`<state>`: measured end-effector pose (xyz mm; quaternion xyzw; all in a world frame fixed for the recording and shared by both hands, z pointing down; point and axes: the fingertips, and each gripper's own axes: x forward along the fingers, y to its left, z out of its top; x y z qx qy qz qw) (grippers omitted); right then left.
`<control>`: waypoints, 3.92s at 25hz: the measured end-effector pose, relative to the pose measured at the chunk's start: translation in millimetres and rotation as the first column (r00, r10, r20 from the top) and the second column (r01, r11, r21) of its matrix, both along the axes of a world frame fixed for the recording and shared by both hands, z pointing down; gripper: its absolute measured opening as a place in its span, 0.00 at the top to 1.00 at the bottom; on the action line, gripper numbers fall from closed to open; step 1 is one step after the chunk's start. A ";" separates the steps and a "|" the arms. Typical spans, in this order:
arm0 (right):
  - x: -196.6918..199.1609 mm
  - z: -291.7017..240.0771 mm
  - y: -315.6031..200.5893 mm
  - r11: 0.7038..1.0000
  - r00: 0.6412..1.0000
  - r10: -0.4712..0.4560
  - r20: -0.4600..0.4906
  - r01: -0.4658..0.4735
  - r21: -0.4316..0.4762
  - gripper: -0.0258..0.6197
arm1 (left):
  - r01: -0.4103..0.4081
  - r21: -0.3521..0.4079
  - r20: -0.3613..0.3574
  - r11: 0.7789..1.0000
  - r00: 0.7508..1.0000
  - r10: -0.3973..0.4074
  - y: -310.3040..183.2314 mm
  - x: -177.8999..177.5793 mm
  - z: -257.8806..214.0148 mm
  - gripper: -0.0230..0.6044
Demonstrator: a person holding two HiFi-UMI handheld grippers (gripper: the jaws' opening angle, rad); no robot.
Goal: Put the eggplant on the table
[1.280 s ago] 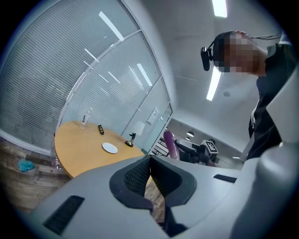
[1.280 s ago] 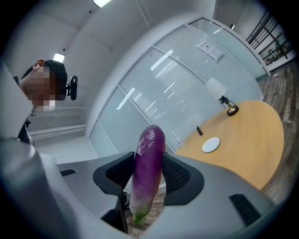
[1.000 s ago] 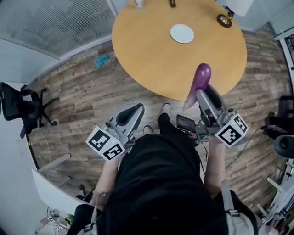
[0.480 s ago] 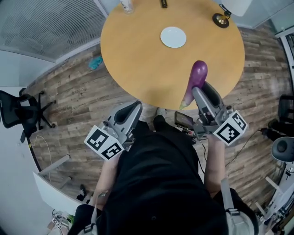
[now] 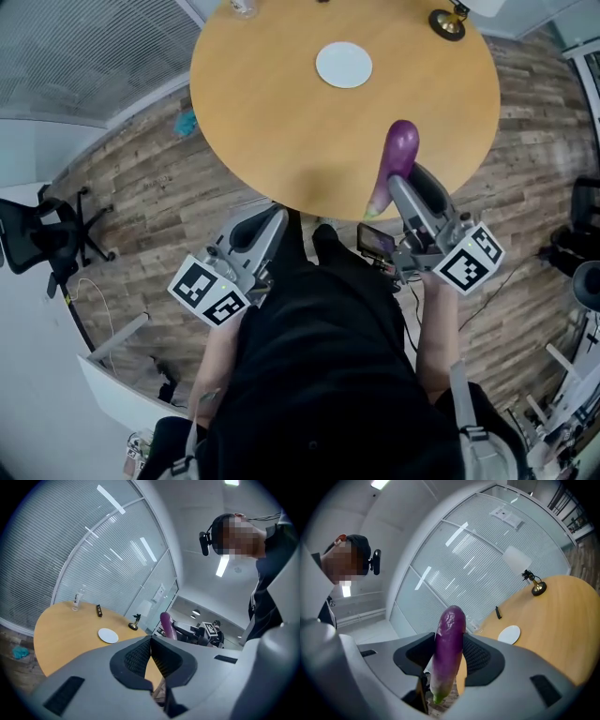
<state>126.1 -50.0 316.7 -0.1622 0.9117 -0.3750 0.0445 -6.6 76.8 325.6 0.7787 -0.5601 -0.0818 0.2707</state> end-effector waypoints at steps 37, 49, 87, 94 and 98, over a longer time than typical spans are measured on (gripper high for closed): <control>-93.3 13.4 -76.3 0.932 0.911 0.360 -0.199 -0.362 0.028 0.66 | -0.520 0.053 -0.104 0.852 0.846 0.523 -175.5 -93.2 21.1 0.94; -140.0 39.0 -108.5 0.955 0.920 0.288 -0.266 -0.298 0.003 0.66 | -0.485 0.044 -0.116 0.873 0.866 0.487 -197.1 -135.0 33.7 0.94; -181.5 196.4 -263.9 0.949 0.835 0.188 -0.517 -0.290 -0.124 0.66 | -0.432 -0.035 -0.164 0.901 0.892 0.421 -237.3 -181.5 68.8 0.94; -187.5 229.2 -271.1 0.954 0.796 0.155 -0.585 -0.275 -0.121 0.66 | -0.438 -0.048 -0.159 0.898 0.891 0.426 -244.8 -182.2 75.8 0.94; -190.9 245.1 -273.6 0.952 0.781 0.143 -0.608 -0.276 -0.131 0.66 | -0.439 -0.051 -0.160 0.897 0.890 0.427 -248.0 -181.4 76.9 0.94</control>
